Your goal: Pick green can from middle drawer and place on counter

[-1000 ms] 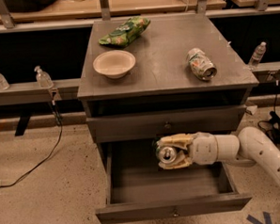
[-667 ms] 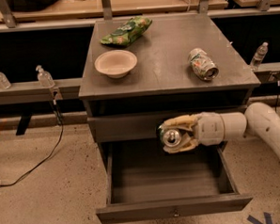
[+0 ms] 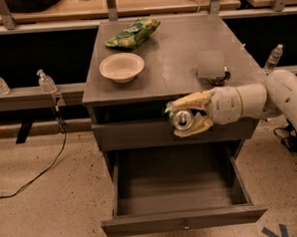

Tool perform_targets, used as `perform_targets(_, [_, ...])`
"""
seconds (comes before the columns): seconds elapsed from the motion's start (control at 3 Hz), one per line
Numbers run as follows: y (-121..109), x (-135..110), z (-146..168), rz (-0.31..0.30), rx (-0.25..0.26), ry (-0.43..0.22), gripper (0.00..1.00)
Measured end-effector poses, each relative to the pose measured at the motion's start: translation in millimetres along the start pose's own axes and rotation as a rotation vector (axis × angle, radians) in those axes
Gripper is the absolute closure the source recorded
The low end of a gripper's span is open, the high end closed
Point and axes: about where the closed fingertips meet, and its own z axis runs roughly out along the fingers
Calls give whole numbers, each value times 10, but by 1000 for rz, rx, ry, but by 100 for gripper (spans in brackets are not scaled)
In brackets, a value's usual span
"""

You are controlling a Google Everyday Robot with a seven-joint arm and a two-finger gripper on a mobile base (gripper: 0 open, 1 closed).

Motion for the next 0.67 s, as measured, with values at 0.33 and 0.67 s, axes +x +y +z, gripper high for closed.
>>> perform_targets(0.33, [-233,-107,-20,-52,-14,6,100])
perform_targets(0.67, [-386,-138,-22,-81,-78,37,100])
